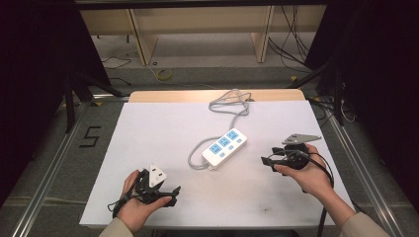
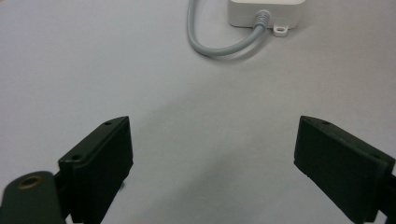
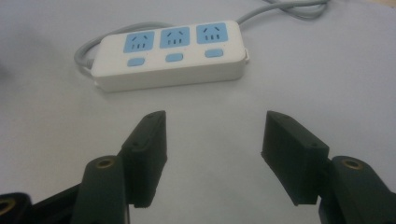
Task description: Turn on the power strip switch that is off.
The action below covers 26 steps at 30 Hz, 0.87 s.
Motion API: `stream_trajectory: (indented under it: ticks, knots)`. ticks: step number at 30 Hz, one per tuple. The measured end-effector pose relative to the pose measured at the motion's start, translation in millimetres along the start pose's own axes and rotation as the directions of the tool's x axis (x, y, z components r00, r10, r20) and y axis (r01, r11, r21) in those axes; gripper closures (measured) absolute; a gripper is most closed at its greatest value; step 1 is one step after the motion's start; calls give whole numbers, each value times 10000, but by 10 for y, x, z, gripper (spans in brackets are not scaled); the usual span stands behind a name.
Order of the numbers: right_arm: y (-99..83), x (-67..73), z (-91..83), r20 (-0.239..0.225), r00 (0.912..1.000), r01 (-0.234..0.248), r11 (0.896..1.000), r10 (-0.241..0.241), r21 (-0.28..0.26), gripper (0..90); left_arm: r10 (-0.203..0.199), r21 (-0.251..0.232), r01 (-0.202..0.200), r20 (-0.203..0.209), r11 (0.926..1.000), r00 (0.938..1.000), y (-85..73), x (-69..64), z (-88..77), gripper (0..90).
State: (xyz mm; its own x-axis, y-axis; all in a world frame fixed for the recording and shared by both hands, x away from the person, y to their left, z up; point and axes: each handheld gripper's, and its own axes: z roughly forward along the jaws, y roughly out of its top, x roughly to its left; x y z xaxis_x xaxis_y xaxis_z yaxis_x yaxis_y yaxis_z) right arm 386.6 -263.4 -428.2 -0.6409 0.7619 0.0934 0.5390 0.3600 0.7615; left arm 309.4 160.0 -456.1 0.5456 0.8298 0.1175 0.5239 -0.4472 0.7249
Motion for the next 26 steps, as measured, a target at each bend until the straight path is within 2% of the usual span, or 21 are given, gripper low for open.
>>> stream_trajectory:
  ticks: [4, 7, 14, 19, 26]
  knots:
    - [-142, -6, -132, -5, 10000, -15, 9996, 15, -297, 377, -44, -43, 44, -24, 10000, 10000, -1, -1, 0, 112]
    - [-231, -6, -219, -107, 9998, -200, 9989, 195, -428, 368, -52, -1, 52, -14, 10000, 10000, -2, 5, 1, 112]
    - [-439, 36, -369, -65, 9999, -87, 9977, 83, -666, 355, 3, -42, -3, -22, 10000, 10000, 2, 0, -11, 114]
    - [-499, 27, -414, -11, 9996, -276, 9954, 277, -919, 351, 21, -42, -21, -3, 10000, 10000, 6, -1, -15, 117]
    - [-506, 24, -425, 2, 9998, -192, 9940, 194, -1075, 341, -18, -114, 18, -18, 9999, 10000, 8, 2, -18, 119]
